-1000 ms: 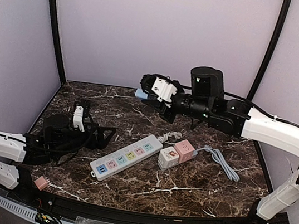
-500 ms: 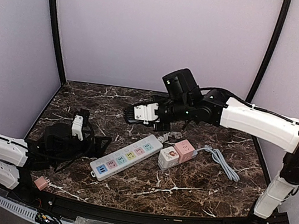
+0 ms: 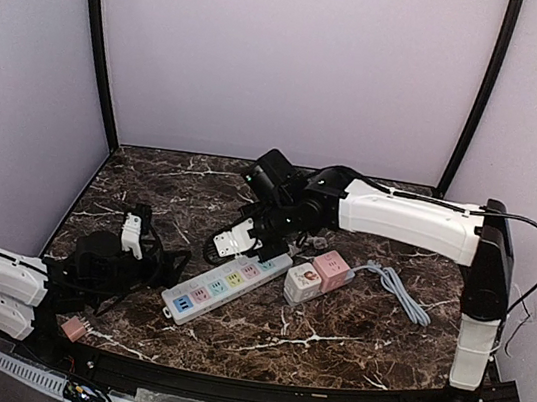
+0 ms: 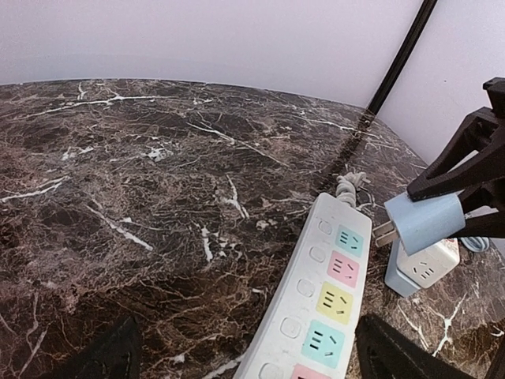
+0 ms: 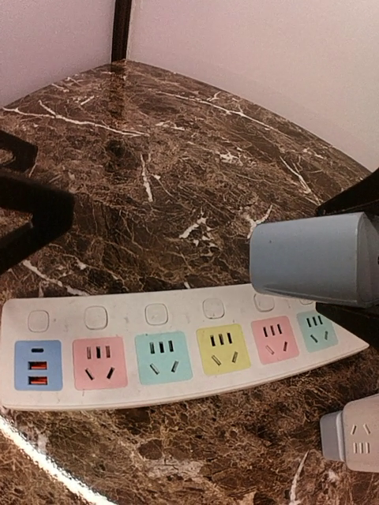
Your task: Insert the plug
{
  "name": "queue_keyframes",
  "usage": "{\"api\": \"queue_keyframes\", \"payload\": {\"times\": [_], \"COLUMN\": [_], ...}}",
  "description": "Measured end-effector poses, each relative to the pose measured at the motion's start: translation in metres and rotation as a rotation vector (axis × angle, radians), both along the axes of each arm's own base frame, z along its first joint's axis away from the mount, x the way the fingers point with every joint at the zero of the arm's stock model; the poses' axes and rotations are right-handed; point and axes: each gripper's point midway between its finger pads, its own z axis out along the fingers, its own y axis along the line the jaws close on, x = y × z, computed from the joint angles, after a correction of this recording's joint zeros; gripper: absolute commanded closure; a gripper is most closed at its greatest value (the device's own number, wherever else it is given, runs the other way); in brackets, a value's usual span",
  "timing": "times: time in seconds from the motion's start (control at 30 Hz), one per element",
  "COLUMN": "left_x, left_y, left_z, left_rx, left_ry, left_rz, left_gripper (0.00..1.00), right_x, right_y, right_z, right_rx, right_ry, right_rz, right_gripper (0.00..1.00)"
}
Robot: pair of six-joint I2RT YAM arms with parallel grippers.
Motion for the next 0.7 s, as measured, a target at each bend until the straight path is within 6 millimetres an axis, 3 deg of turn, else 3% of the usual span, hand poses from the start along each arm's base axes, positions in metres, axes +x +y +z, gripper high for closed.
{"api": "queue_keyframes", "payload": {"times": [0.17,0.4,0.7], "left_x": [0.0,-0.003,-0.002], "left_y": [0.003,0.014,0.022], "left_z": [0.004,0.001,0.005], "left_rx": [-0.017,-0.026,-0.039], "left_ry": [-0.016,-0.034,-0.055], "left_rz": [0.01,0.04,0.075], "left_gripper": [0.06,0.06,0.06], "right_x": [-0.003,-0.006,-0.007], "right_y": [0.007,0.001,0.004], "right_z": [-0.022,-0.051,-0.068], "right_rx": [-0.088,-0.194,-0.26], "right_ry": [0.005,0.026,0.036], "right_rz": [0.013,0.01,0.014], "right_gripper": [1.0,1.0,1.0]}}
